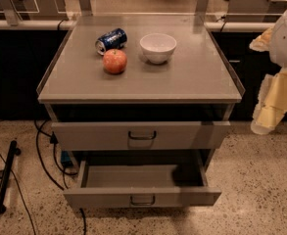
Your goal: Close middle drawer
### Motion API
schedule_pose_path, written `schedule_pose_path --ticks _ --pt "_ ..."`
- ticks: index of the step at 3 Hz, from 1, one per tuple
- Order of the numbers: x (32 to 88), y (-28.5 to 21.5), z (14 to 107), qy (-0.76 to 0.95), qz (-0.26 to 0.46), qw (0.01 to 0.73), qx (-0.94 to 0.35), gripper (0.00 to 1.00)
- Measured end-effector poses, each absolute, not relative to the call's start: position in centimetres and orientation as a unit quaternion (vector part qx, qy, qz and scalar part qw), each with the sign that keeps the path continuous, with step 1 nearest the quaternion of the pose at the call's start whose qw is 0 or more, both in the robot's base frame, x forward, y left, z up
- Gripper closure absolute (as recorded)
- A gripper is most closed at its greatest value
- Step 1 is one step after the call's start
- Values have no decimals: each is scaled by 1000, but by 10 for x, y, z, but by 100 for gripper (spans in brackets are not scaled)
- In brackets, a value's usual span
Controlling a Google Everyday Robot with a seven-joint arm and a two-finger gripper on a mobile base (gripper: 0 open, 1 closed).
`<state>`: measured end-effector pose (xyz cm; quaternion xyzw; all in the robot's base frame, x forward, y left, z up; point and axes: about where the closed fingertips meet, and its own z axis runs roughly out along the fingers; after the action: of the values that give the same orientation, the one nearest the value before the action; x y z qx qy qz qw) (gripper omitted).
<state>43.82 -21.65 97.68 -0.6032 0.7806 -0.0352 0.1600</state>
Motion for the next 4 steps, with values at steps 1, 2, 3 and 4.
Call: schedule_pose_path --ticks 1,2,3,4 --pt "438 -216 977 781 -35 160 -603 0" --pt "438 -216 977 781 -35 160 -603 26" --pt "438 -216 977 781 -35 160 -603 50" --pt "433 -211 950 786 -20 168 -594 80"
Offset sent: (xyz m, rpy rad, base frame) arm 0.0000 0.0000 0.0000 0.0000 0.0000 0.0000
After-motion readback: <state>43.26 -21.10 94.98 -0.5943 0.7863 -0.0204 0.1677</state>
